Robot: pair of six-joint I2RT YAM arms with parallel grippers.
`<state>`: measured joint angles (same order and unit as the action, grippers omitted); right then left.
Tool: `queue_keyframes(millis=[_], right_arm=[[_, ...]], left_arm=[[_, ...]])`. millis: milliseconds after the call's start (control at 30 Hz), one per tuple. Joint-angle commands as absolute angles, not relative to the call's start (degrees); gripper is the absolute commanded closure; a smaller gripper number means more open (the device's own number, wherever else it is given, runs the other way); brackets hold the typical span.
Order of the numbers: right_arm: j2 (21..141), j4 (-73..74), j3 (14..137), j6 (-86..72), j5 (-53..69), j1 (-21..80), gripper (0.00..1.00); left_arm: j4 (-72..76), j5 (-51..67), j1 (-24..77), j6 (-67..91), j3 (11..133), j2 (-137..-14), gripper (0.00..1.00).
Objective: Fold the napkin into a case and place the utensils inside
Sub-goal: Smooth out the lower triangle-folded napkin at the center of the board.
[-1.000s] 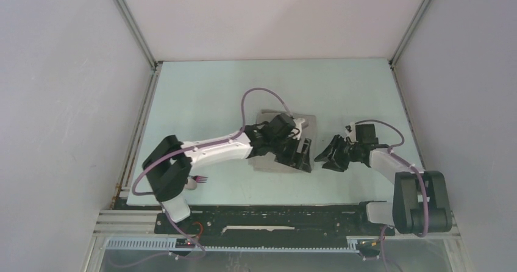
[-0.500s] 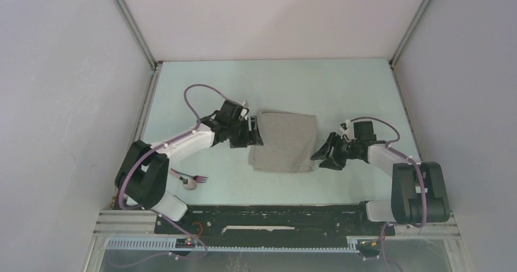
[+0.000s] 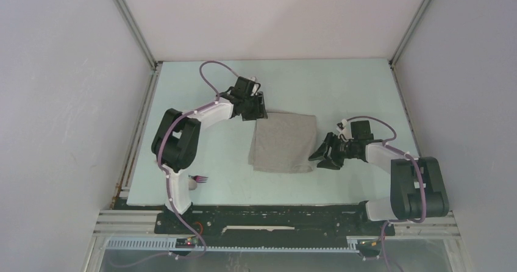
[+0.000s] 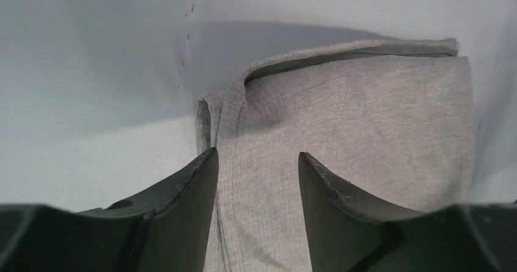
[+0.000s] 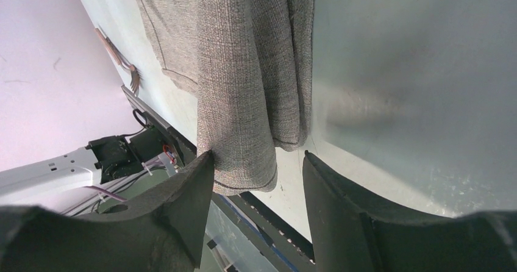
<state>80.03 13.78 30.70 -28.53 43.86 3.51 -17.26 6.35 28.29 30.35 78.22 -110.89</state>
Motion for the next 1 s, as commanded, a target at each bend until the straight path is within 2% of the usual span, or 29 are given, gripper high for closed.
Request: queue_keyframes(millis=[0, 167, 267, 300, 367, 600, 667, 833, 967], right_arm=[[81.0, 11.3, 32.3, -27.2, 44.7, 4.0, 0.37], [81.5, 10.8, 32.4, -27.3, 44.8, 4.4, 0.39], [81.6, 10.8, 32.3, -27.3, 44.7, 4.6, 0.39], [81.7, 10.9, 32.3, -27.3, 44.7, 4.7, 0.39], [81.6, 10.9, 32.3, -27.3, 44.5, 5.0, 0.39], [80.8, 11.5, 32.3, -27.2, 43.9, 5.3, 0.40], [80.7, 11.4, 32.3, -27.2, 43.9, 5.3, 0.40], [80.5, 12.3, 32.3, -26.9, 43.2, 5.4, 0.41], [79.4, 13.2, 32.3, -26.4, 42.7, 5.5, 0.40]], left_arm=[[-16.9, 6.5, 28.0, 28.8, 81.9, -113.2, 0.46], [-16.1, 6.9, 27.6, 28.9, 82.2, -114.8, 0.56], [-16.0, 6.9, 27.3, 28.9, 82.5, -115.4, 0.57], [-16.1, 6.4, 27.3, 28.8, 83.0, -115.7, 0.55], [-16.8, 5.9, 27.2, 28.4, 83.7, -116.2, 0.45], [-17.5, 5.4, 27.1, 28.2, 83.9, -116.3, 0.42], [-17.4, 5.7, 26.9, 28.3, 84.2, -117.0, 0.46], [-16.8, 7.0, 26.5, 28.8, 85.2, -117.8, 0.67], [-17.0, 6.1, 26.3, 28.3, 86.0, -116.5, 0.76]])
